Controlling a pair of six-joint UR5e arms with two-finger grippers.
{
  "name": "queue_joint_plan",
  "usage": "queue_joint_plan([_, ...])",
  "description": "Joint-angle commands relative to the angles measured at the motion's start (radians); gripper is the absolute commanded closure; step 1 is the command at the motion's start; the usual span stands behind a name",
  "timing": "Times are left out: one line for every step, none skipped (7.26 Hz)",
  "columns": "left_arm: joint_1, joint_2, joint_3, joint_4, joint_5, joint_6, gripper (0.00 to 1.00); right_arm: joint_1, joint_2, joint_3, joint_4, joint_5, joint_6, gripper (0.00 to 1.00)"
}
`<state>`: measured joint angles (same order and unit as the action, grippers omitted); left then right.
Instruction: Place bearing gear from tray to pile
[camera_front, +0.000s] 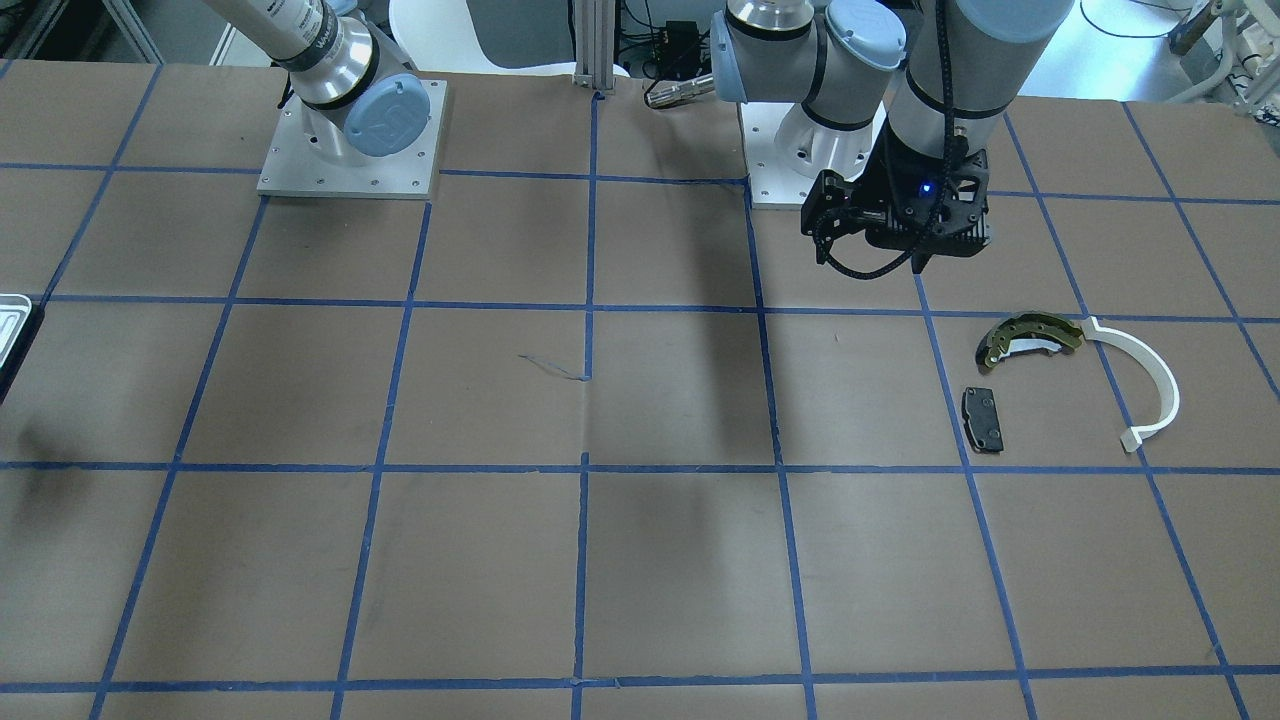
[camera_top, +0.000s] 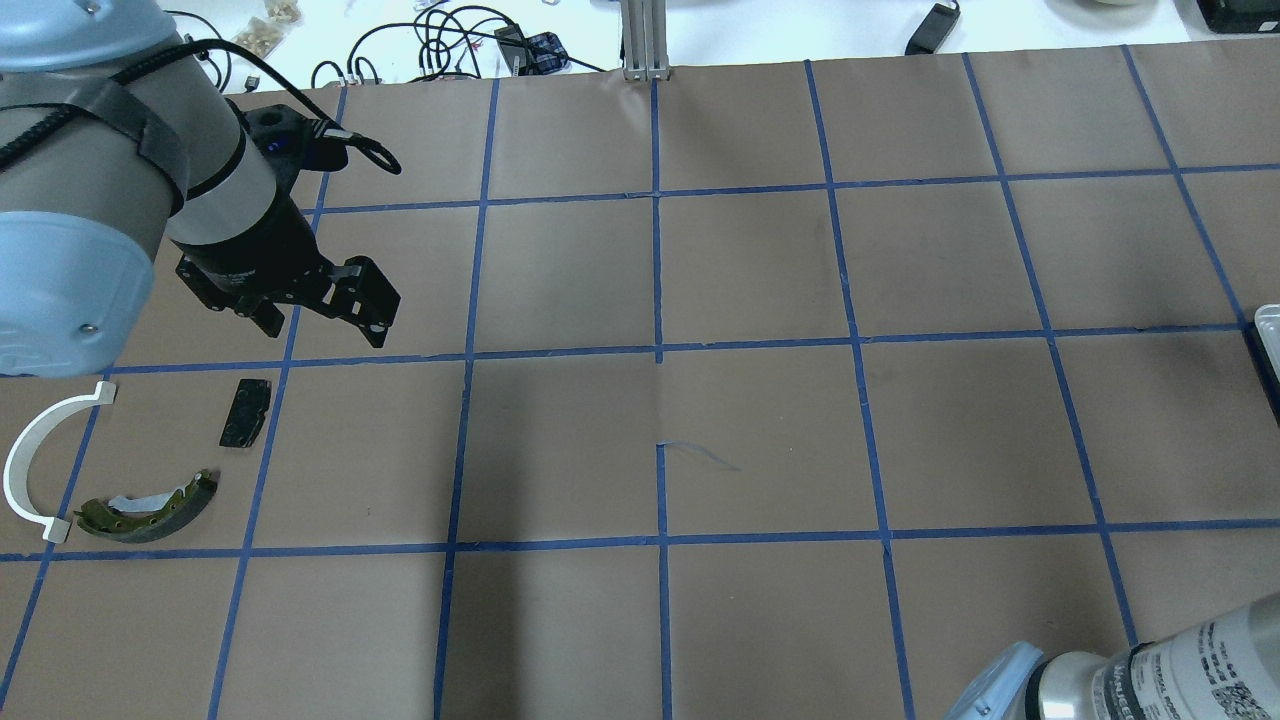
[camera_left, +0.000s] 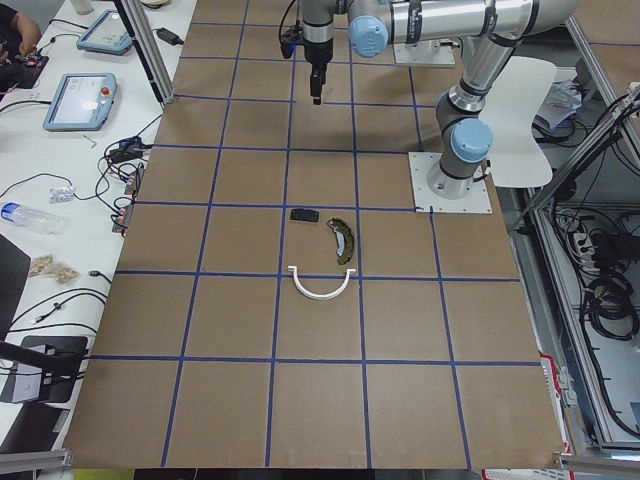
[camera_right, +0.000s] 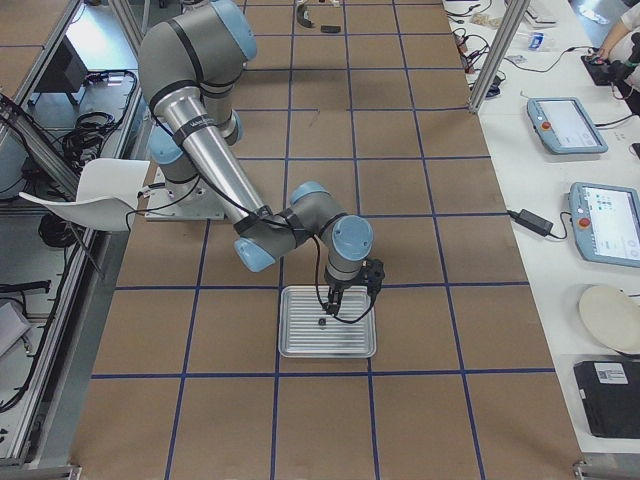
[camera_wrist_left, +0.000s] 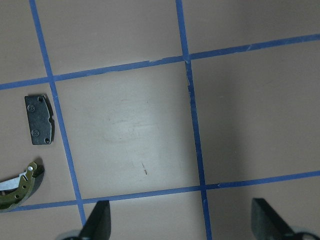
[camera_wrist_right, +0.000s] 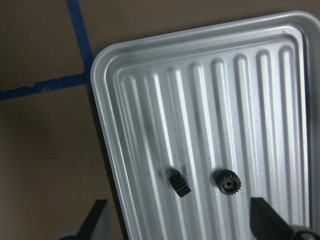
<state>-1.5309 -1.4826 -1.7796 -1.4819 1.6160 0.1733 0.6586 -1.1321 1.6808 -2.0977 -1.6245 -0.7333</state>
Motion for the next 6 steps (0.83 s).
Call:
queue_joint_plan([0.0, -0.001, 0.005, 0.002, -0.005, -0.012, 0.0, -0.002, 0.002, 0.075, -0.088, 0.0, -0.099, 0.0])
queue_joint_plan([0.0, -0.001, 0.005, 0.002, -0.004, -0.012, 0.0, -0.001, 0.006, 0.092, -0.14, 0.006, -0.221, 0.0])
queue_joint_plan([0.0, -0.002, 0.002, 0.002, -0.001, -0.012, 0.0, -0.005, 0.005, 0.106, -0.14, 0.015, -0.265, 0.0])
queue_joint_plan([0.0, 0.001, 0.002, 0.002, -0.001, -0.012, 0.0, -0.007, 0.003, 0.105, -0.14, 0.015, -0.303, 0.0])
queue_joint_plan([0.0, 0.001, 0.005, 0.002, -0.001, -0.012, 0.0, -0.023, 0.002, 0.103, -0.14, 0.015, -0.339, 0.15])
queue_joint_plan([0.0, -0.002, 0.005, 0.009, -0.001, -0.012, 0.0, -0.039, 0.005, 0.106, -0.143, 0.015, -0.382, 0.22])
